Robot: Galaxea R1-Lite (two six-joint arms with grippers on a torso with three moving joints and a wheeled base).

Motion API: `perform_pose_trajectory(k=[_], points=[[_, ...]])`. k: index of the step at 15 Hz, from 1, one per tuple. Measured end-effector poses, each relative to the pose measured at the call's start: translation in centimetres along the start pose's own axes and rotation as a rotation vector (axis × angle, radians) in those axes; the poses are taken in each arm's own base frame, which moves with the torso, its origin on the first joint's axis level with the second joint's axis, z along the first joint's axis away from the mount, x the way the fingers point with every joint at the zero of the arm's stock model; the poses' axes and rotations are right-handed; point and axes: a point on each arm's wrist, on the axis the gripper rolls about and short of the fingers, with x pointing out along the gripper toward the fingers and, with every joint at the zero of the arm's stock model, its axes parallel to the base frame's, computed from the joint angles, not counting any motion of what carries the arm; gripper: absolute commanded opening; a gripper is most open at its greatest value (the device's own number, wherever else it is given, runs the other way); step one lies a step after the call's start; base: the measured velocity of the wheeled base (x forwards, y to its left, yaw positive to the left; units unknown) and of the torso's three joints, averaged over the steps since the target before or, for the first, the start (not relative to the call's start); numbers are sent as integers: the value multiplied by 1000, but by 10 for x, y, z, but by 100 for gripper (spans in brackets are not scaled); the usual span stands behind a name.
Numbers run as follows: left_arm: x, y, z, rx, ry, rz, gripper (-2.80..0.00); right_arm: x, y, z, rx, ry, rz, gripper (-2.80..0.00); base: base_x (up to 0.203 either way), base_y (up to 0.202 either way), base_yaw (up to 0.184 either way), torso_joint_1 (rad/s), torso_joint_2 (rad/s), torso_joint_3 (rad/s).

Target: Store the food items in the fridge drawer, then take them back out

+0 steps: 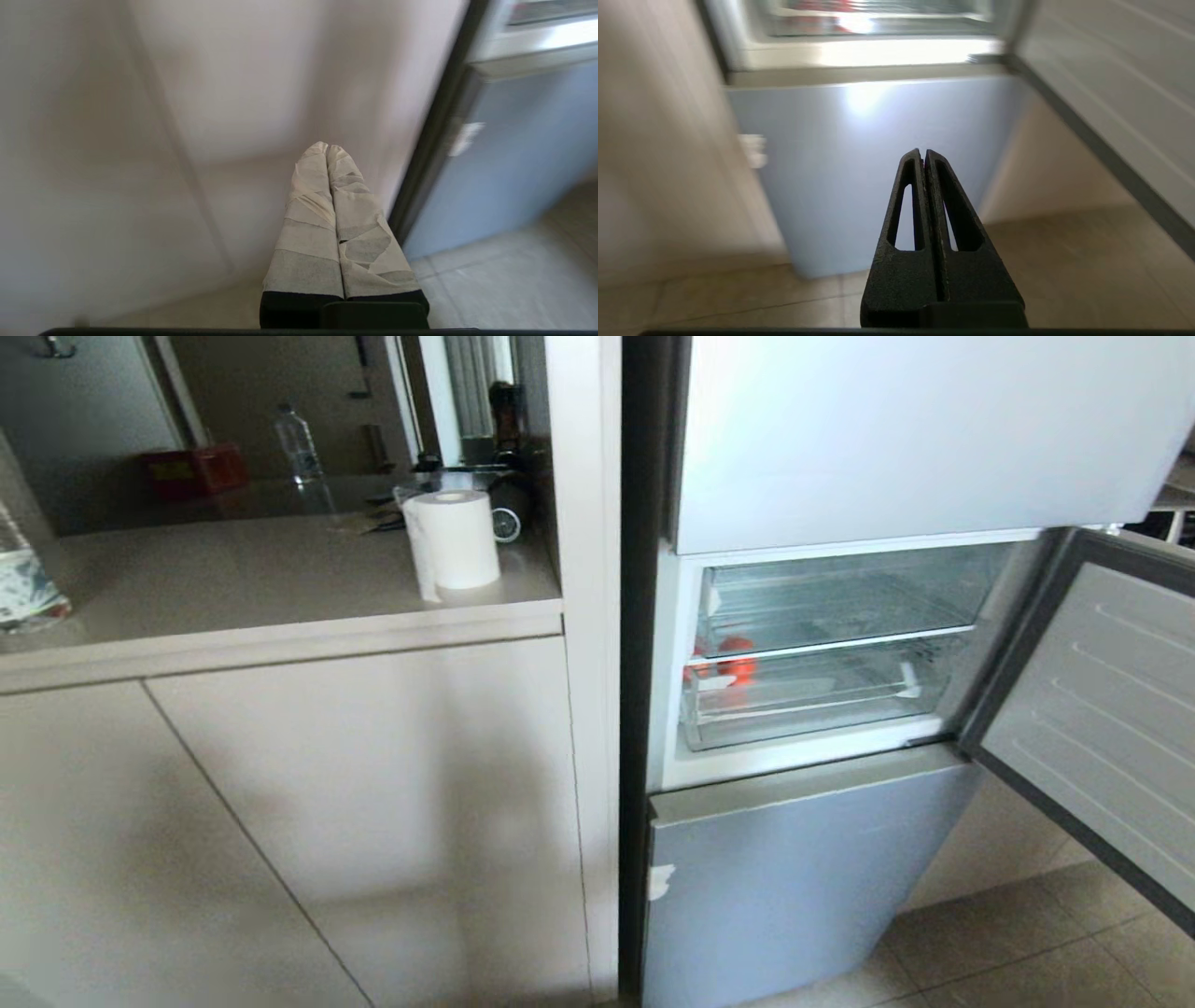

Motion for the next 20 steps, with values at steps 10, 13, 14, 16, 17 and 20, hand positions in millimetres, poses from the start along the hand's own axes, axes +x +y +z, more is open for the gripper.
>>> perform_pose_trajectory(k=[10,13,14,16,17,20], points=[[0,0,0,1,0,0,-280,-2,0,18,-8,-10,29,-280,0,-1,10,0,0,0],[0,0,0,0,0,0,-280,11,0,55,71,63,112,-280,0,0,0,0,0,0],[0,0,0,1,0,0,-280,23,0,69,102,110,153,-280,0,0,0,0,0,0],[0,0,0,1,0,0,-280,57,0,92,150,203,217,-280,0,0,0,0,0,0],[0,0,0,0,0,0,-280,80,0,100,169,245,240,-280,0,0,0,0,0,0],[0,0,0,0,0,0,-280,154,2,110,196,310,299,-280,0,0,0,0,0,0]])
